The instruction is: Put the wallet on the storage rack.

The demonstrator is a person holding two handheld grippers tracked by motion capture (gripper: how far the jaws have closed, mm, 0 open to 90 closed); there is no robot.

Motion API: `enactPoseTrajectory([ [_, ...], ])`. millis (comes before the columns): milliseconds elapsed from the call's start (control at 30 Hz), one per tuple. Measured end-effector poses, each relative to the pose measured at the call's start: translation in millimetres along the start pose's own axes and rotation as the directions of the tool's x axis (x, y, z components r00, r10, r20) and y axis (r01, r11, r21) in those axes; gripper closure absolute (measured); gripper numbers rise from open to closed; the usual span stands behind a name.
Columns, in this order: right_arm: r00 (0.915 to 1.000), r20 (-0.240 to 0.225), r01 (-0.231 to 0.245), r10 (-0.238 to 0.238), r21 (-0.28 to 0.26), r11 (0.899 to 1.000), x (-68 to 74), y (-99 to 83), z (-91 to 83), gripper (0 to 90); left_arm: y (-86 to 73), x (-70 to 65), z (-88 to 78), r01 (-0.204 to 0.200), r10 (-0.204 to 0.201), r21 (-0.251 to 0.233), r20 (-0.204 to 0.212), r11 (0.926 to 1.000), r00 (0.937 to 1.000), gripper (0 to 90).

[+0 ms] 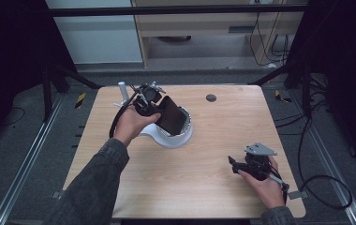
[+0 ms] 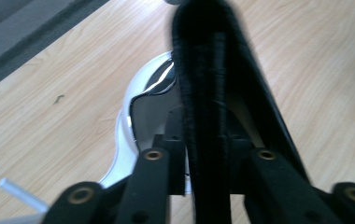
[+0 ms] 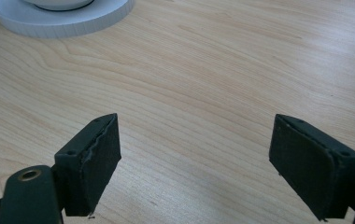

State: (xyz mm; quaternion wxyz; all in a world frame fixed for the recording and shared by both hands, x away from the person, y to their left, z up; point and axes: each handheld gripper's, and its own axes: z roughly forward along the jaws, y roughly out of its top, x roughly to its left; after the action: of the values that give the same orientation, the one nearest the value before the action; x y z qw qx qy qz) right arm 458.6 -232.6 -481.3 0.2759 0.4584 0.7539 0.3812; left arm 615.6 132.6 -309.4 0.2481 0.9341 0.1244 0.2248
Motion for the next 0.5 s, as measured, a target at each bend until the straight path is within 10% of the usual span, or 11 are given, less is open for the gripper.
enactPoseTrajectory([
  [500,1.0000,-0.002,-0.004,0.004,0.011,1.000,1.4,-0.8,0.6,16.7,-15.7,4.6,-16.3,0.038,-0.041,-0.040,-0.073,0.9985,0.9965,61.1],
])
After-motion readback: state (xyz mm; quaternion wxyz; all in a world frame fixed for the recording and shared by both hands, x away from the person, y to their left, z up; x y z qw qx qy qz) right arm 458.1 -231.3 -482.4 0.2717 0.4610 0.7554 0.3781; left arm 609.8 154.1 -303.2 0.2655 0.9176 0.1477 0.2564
